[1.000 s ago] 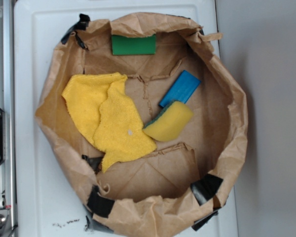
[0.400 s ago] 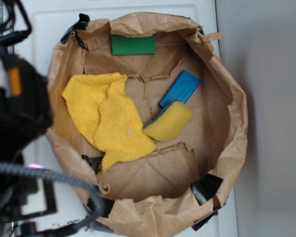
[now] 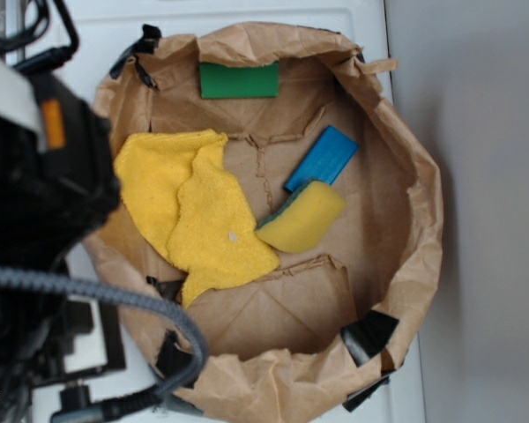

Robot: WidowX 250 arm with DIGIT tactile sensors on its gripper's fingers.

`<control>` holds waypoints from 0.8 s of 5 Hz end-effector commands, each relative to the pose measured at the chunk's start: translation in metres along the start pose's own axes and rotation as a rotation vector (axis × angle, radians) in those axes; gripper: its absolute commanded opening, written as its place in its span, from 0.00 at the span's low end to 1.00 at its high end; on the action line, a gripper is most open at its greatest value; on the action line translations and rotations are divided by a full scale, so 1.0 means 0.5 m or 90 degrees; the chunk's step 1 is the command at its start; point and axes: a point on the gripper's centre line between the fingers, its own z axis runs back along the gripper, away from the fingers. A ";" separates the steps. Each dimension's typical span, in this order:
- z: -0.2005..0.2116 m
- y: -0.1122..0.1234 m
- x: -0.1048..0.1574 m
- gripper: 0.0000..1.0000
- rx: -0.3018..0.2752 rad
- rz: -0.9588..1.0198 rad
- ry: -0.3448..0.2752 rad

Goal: Grab the green sponge.

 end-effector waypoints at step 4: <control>-0.227 0.063 0.061 1.00 -0.026 0.255 -0.096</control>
